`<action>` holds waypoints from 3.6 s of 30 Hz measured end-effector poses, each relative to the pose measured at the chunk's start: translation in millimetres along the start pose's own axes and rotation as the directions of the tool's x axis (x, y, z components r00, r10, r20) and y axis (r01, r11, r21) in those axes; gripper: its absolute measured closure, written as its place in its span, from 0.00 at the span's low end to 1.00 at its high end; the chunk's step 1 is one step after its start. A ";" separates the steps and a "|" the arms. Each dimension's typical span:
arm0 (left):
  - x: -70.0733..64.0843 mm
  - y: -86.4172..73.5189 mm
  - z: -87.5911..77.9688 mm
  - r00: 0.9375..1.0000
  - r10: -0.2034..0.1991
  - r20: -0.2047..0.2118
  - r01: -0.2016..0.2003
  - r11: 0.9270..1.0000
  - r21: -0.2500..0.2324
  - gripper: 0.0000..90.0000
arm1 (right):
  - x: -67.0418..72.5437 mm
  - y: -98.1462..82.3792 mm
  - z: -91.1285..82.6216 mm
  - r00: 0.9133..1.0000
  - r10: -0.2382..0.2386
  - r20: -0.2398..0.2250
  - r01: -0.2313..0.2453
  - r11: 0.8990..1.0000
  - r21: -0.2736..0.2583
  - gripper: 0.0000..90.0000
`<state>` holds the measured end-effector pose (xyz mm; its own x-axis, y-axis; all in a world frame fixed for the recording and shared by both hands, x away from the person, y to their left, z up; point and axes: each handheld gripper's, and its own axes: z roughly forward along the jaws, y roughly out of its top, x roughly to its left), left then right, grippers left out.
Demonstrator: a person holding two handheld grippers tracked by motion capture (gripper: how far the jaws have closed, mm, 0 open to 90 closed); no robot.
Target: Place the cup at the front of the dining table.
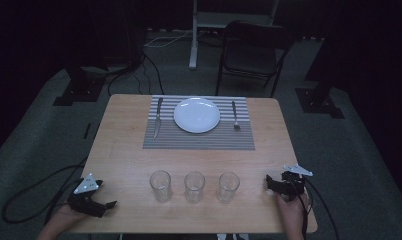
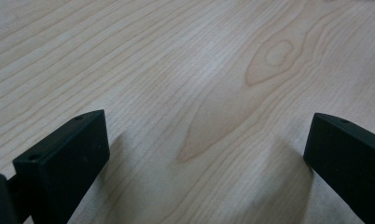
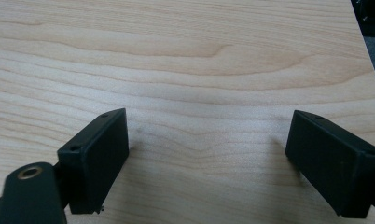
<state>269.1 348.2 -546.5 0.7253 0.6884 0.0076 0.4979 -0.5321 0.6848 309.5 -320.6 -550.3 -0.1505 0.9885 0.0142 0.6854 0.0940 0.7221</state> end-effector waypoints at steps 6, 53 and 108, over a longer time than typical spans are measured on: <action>-0.3 0.1 0.2 1.000 -0.006 -0.012 0.006 1.000 0.002 0.01 | 0.0 -0.1 0.1 1.000 -0.001 -0.001 0.001 1.000 0.000 0.14; -3.6 24.1 -9.5 0.994 -0.086 0.068 0.091 0.993 -0.073 0.05 | 0.0 -0.1 0.1 1.000 -0.001 -0.001 0.001 1.000 0.000 0.14; -57.4 187.5 -7.1 0.956 0.197 0.217 -0.173 0.977 -0.124 0.07 | -0.1 -0.2 0.1 1.000 -0.003 -0.001 0.003 1.000 -0.001 0.14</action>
<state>317.4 212.4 -413.3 0.8946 0.4466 -0.0160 0.3021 -0.5780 0.7580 309.4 -320.7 -550.4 -0.1535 0.9881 0.0128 0.6843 0.0969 0.7227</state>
